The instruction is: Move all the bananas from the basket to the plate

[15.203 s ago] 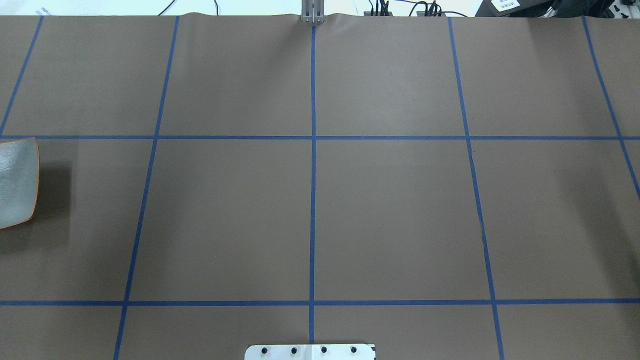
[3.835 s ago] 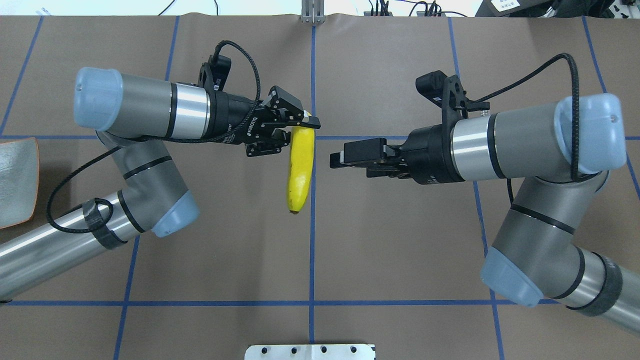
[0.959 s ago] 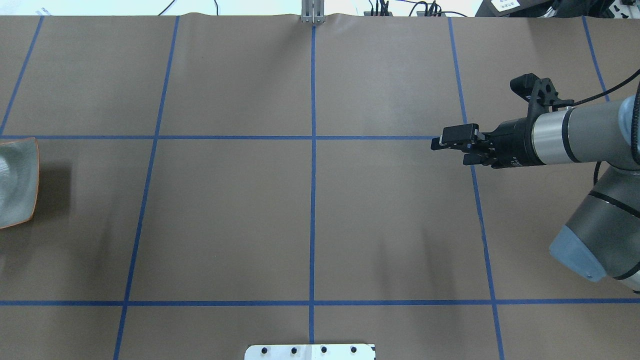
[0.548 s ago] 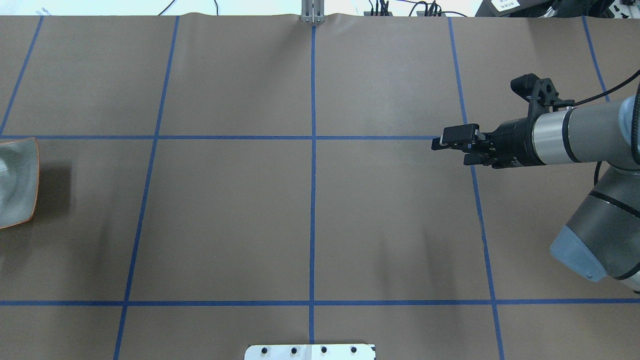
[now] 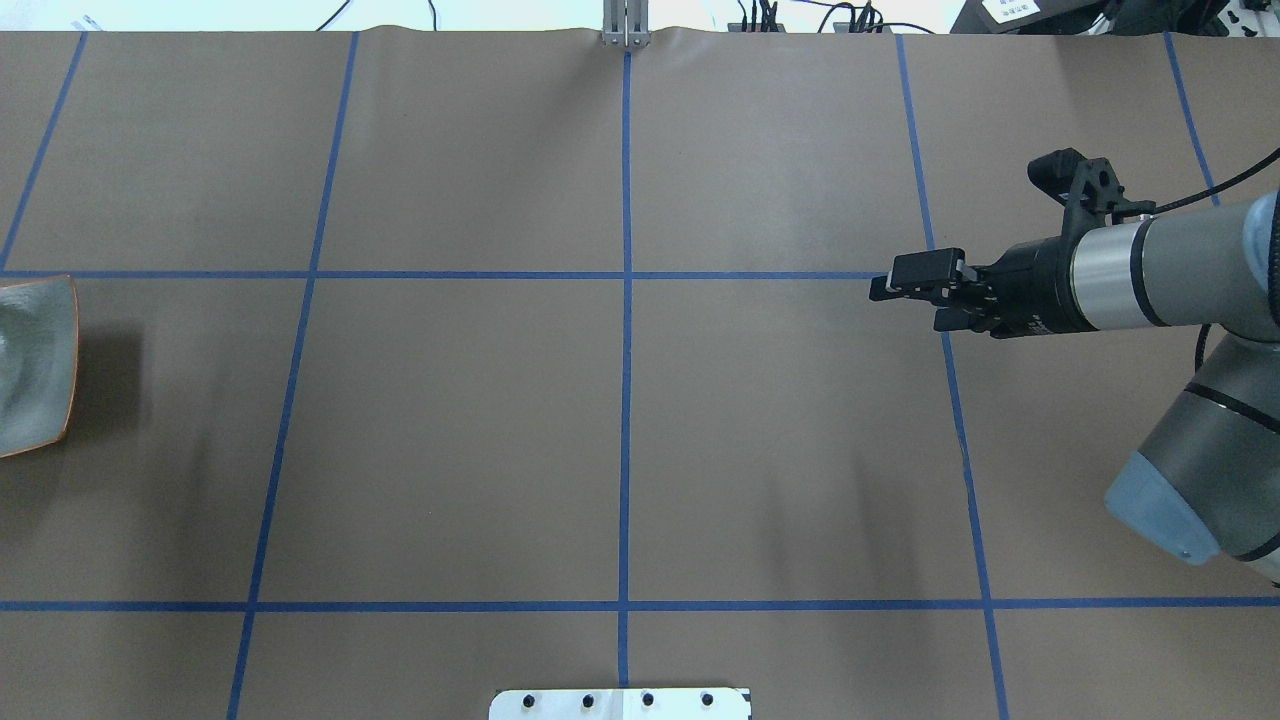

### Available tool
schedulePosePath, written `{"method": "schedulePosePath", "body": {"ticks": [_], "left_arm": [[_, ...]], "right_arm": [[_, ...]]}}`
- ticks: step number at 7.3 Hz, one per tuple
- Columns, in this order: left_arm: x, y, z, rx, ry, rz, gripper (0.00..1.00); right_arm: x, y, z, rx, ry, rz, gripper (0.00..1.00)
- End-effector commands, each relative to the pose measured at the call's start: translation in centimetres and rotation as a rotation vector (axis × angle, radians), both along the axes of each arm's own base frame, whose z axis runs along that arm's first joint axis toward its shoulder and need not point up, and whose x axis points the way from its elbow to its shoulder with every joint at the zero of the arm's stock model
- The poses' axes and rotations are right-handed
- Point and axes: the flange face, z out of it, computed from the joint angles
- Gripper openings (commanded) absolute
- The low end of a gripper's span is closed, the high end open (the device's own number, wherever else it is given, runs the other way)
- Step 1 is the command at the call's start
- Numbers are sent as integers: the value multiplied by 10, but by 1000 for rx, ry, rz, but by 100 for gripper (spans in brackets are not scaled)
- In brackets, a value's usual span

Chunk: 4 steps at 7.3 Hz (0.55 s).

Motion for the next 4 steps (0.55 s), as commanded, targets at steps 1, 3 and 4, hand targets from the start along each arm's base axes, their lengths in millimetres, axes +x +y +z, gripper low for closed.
{"method": "schedulePosePath", "body": {"ticks": [1, 3, 4], "left_arm": [[2, -4, 0, 1, 0, 1, 67], [6, -12, -18, 26, 21, -9, 89], [8, -15, -28, 47, 34, -2, 98]], "right_arm": [[12, 4, 24, -22, 37, 15, 100], [50, 4, 57, -49, 80, 65, 100], [81, 8, 84, 11, 110, 60, 100]]}}
